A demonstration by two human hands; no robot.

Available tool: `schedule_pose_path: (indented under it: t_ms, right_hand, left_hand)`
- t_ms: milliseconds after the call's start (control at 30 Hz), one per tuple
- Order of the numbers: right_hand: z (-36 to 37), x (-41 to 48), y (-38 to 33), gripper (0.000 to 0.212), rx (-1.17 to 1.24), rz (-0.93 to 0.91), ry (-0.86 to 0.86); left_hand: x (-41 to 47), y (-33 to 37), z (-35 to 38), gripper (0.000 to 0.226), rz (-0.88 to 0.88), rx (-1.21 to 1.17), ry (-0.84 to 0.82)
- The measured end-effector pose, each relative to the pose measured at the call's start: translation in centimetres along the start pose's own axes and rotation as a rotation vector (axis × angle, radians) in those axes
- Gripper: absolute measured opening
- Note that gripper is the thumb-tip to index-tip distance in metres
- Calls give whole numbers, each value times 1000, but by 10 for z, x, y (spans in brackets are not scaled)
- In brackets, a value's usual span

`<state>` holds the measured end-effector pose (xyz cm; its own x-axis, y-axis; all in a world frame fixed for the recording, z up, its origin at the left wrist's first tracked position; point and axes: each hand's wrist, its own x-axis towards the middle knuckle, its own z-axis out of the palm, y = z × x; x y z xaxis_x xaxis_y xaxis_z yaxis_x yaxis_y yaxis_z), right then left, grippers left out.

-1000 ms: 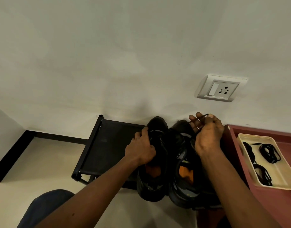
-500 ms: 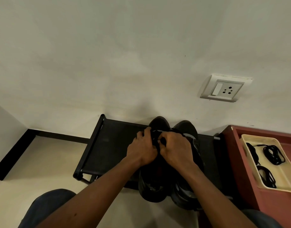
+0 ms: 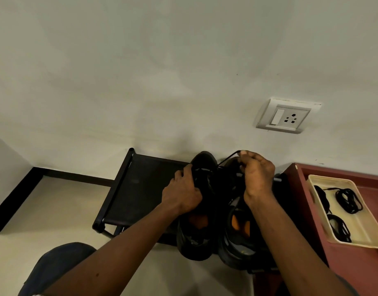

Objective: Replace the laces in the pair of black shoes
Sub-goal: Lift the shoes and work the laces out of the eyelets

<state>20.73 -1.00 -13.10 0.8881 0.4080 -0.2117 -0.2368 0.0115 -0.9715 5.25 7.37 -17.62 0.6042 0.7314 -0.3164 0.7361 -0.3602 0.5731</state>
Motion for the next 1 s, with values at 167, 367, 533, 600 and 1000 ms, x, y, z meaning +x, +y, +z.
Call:
schedule_pose_path:
  t_ms: [167, 367, 533, 600, 1000]
  right_hand:
    - [-13, 13, -20, 15, 570, 150, 21]
    - [-16, 16, -14, 14, 73, 68, 11]
    - [-14, 4, -5, 11, -806, -273, -130]
    - [-12, -6, -1, 11, -1115, -394, -222]
    - [0, -43, 10, 21, -1273, -433, -481]
  left_hand:
    - [0, -1, -1, 80, 1, -18, -18]
    - [2, -2, -1, 82, 32, 0, 1]
    - [-1, 4, 1, 59, 251, 173, 221]
    - [-1, 6, 0, 47, 320, 255, 269]
    - [4, 12, -1, 35, 371, 341, 304]
